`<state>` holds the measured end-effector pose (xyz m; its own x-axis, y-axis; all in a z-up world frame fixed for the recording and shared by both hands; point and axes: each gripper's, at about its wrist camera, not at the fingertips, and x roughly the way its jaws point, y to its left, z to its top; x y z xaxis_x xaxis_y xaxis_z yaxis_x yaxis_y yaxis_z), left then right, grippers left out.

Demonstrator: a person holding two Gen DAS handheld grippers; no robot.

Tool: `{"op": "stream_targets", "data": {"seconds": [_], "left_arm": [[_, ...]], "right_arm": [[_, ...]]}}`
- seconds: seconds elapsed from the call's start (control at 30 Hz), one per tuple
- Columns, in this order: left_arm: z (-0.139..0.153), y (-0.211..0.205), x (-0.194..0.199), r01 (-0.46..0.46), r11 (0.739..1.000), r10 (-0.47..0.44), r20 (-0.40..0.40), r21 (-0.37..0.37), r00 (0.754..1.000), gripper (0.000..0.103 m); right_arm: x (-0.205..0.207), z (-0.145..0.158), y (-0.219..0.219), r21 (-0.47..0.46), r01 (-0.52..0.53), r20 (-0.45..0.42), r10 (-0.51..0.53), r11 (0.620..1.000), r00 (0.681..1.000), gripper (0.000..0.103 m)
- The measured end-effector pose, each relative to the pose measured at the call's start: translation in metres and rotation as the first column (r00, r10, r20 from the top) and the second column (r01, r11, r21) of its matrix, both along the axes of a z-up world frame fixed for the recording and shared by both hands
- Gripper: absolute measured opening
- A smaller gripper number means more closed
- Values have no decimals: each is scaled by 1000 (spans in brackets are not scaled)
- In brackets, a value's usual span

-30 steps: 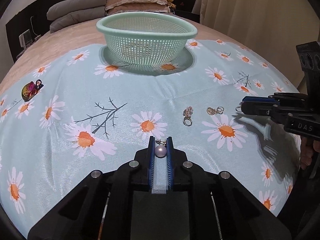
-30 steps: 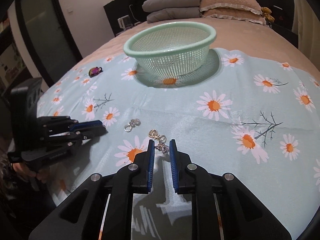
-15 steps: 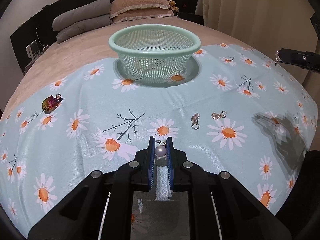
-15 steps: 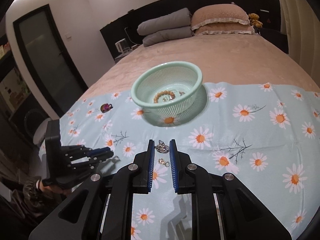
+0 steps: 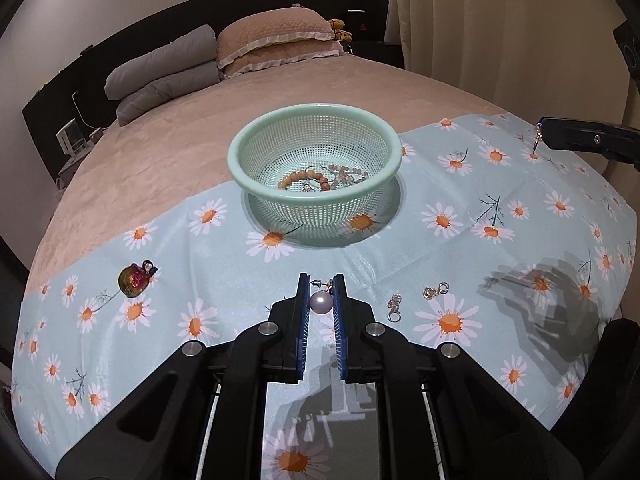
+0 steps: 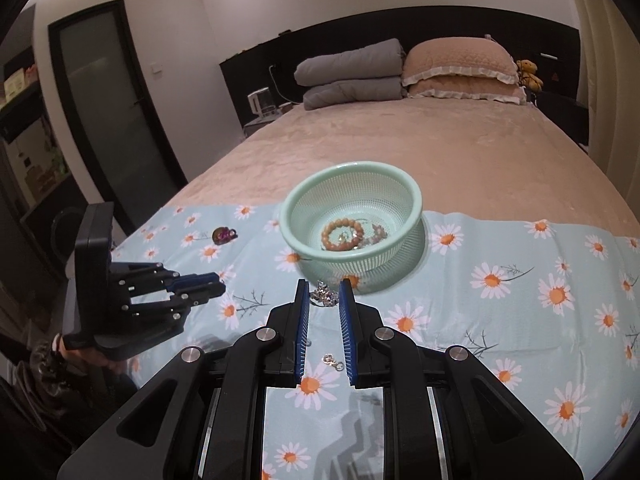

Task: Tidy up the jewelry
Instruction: 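Carry the pearl earring and silver pendant over the green basket and open both tools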

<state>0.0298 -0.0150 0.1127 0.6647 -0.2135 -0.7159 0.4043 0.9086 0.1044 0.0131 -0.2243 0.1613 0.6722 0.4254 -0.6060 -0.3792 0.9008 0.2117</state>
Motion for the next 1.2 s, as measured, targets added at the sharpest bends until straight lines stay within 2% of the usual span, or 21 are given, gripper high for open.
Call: {"op": "stream_targets", "data": {"seconds": [0.17,0.4,0.5,0.67,0.9,1.2], "left_arm": [[7,-8,27,10,1000,-11,-14,-29,1000,12],[37,-14,79,18,999,-17,19,-40,1000,12],[40,-17,103,46,997,-47,-9,-60,999,12],[31,-20,137,38,997,-40,-25,-63,999,12],[2,-22,175,31,998,-36,-88,-54,996,12],[-28,-24,203,26,999,-32,-171,-39,985,12]], "right_arm": [[17,2,6,-24,-5,-2,5,1000,1000,15],[57,16,22,-33,-56,23,57,998,998,15],[80,17,29,-36,-74,23,75,997,997,15],[120,5,42,-68,-111,-8,110,992,994,15],[166,-29,57,-103,-144,-78,136,984,988,15],[203,-73,55,-90,-113,-158,98,989,983,15]]}}
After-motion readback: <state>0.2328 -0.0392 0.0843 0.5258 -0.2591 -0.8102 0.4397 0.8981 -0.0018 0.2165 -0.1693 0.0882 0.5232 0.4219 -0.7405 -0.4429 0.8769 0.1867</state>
